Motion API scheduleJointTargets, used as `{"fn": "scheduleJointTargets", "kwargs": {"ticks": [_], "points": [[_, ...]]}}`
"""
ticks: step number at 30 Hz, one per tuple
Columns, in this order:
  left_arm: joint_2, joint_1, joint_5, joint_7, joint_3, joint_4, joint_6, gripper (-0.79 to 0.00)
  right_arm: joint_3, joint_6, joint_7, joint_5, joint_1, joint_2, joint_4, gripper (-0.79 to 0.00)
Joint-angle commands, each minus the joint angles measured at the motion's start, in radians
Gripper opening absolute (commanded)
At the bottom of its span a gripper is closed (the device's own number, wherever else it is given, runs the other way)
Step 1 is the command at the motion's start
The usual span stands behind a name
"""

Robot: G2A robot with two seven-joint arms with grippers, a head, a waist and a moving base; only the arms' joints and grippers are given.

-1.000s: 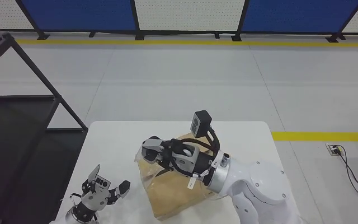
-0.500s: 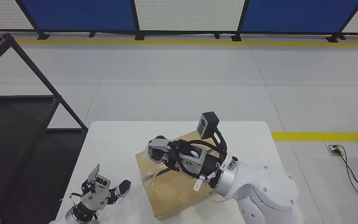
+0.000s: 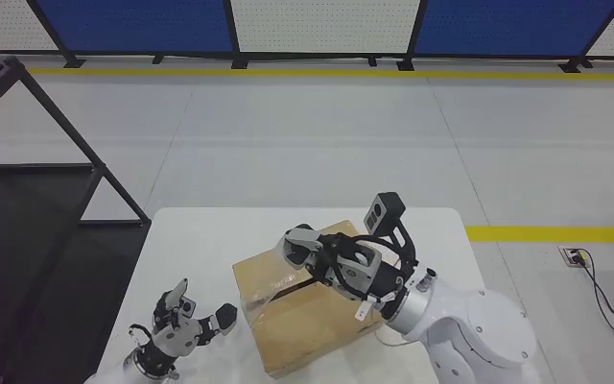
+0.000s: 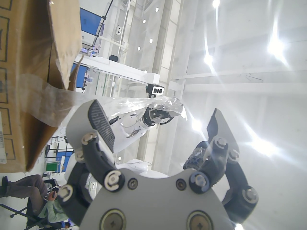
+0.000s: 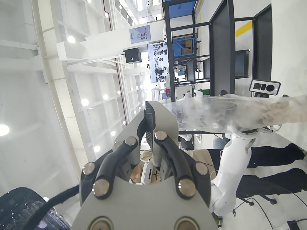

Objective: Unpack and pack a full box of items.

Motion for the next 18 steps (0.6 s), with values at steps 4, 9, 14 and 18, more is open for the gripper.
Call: {"fn": "scheduleJointTargets", "kwargs": {"ticks": [4, 9, 14, 18], "points": [[0.001, -0.011, 0.071, 0.034, 0.021, -0.013, -0.027, 0.0, 0.022, 0.0, 0.004, 0.007, -0.01, 0.008, 0.0, -0.785], [0.0, -0.025, 0.119, 0.07, 0.04, -0.021, -0.058, 0.0, 0.039, -0.002, 0.01, 0.015, -0.021, 0.016, 0.006, -0.785], [0.0, -0.033, 0.151, 0.098, 0.054, -0.024, -0.07, 0.0, 0.053, 0.0, 0.007, 0.012, -0.03, 0.024, 0.009, -0.785], [0.001, -0.038, 0.166, 0.107, 0.062, -0.02, -0.069, 0.0, 0.065, -0.004, 0.014, 0.018, -0.037, 0.03, 0.016, -0.785]]}}
